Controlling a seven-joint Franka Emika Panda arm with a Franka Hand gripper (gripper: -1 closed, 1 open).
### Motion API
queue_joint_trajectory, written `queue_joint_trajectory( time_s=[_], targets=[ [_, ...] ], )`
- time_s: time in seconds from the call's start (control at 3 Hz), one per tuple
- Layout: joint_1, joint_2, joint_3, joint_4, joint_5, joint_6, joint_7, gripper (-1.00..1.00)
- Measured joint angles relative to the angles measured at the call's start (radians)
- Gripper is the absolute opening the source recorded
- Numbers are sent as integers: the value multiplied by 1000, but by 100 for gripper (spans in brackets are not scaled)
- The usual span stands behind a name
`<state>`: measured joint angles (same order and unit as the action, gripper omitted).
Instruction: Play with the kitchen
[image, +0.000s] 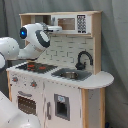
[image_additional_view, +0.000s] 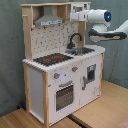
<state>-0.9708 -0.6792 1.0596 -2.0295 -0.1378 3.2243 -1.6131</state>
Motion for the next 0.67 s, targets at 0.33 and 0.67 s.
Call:
queue_joint_trajectory(
  time_s=[0.33, 0.67],
  targets=[
    [71, 10, -51, -41, 0, 21, -22, -100],
    [145, 10, -107, -83, 0, 33, -41, -100]
  ],
)
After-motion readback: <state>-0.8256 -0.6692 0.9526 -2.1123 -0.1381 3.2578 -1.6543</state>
